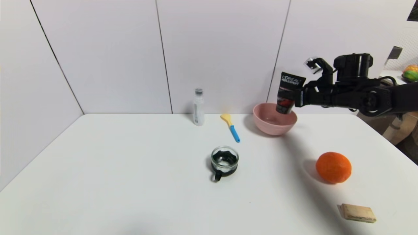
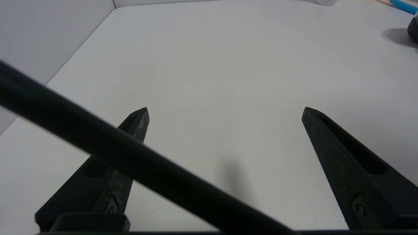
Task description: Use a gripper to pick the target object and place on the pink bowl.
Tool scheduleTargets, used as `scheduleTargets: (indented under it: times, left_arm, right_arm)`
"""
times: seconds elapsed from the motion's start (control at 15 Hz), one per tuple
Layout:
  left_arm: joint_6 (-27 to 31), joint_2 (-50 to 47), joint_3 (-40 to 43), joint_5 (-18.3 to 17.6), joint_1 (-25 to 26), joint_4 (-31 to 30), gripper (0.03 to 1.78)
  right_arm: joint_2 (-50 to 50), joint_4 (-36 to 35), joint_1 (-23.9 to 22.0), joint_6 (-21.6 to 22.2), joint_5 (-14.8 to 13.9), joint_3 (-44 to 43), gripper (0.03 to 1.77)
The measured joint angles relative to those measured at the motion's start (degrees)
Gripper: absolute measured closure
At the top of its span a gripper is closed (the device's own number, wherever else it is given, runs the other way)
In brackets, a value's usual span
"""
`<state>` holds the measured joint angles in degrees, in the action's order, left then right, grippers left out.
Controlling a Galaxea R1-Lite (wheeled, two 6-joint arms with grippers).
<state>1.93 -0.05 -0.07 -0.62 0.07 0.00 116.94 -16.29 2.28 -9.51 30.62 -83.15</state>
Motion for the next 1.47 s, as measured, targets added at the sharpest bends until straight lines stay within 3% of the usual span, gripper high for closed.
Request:
scheduleTargets:
  times: [0.33, 0.6, 0.87, 1.2, 1.47]
  left_arm:
    - [0.00, 0.00, 0.00, 0.00, 0.00, 0.00, 0.12]
    - [-0.02, 0.00, -0.02, 0.00, 0.00, 0.00, 0.12]
    - [-0.02, 0.00, -0.02, 0.00, 0.00, 0.00, 0.12]
    - [0.00, 0.00, -0.02, 0.02, 0.00, 0.00, 0.12]
    - [-0.02, 0.00, -0.02, 0.00, 0.00, 0.00, 0.12]
  right_arm:
    - [5.94, -0.09, 0.41, -1.71, -0.01, -3.25, 1.44]
    - [7.69, 0.37, 0.88, -2.01, -0.04, -3.93, 0.91]
    - [6.34, 0.37, 0.88, -1.45, 0.30, -4.02, 0.58]
    - [-6.00, 0.85, 0.61, 3.75, 4.21, -1.35, 0.35]
    - [-24.36, 1.90, 0.63, 10.00, 7.24, 6.39, 0.24]
